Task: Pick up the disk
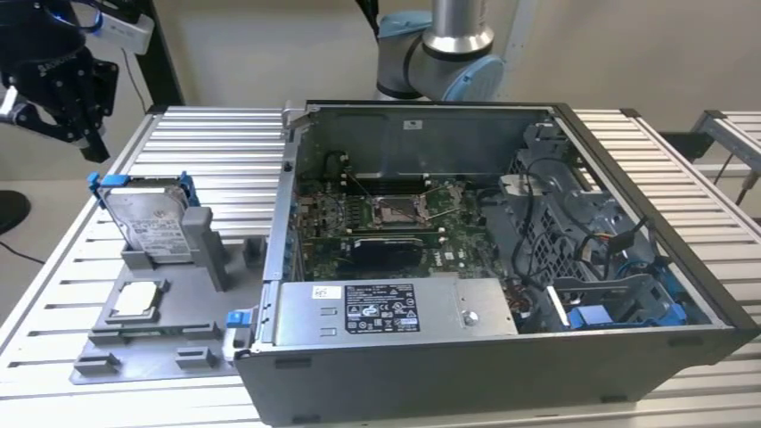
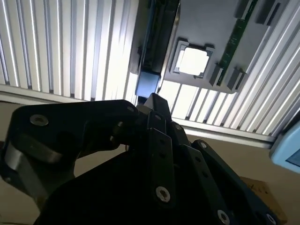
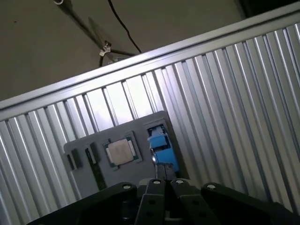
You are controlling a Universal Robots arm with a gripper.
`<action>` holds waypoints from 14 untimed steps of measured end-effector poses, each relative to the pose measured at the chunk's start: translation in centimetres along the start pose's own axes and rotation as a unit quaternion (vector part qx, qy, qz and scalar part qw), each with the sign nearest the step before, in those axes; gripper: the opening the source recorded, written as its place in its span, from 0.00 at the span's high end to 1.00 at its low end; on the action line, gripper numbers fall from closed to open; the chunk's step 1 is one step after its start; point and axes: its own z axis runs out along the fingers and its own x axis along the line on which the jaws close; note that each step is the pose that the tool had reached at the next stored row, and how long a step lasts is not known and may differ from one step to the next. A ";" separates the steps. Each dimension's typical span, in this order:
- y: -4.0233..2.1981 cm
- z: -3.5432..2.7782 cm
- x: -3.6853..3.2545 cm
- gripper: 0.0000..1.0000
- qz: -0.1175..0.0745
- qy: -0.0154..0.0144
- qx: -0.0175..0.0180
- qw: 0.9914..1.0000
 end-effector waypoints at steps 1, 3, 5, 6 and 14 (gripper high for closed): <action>0.00 0.00 0.00 1.00 -0.007 0.000 0.000 1.000; 0.01 -0.01 0.01 1.00 -0.020 0.001 0.000 1.000; 0.02 0.00 0.01 1.00 -0.033 0.001 0.000 0.999; 0.02 0.00 0.01 1.00 -0.039 0.001 0.000 0.999; 0.02 0.00 0.01 1.00 -0.089 0.003 0.000 0.996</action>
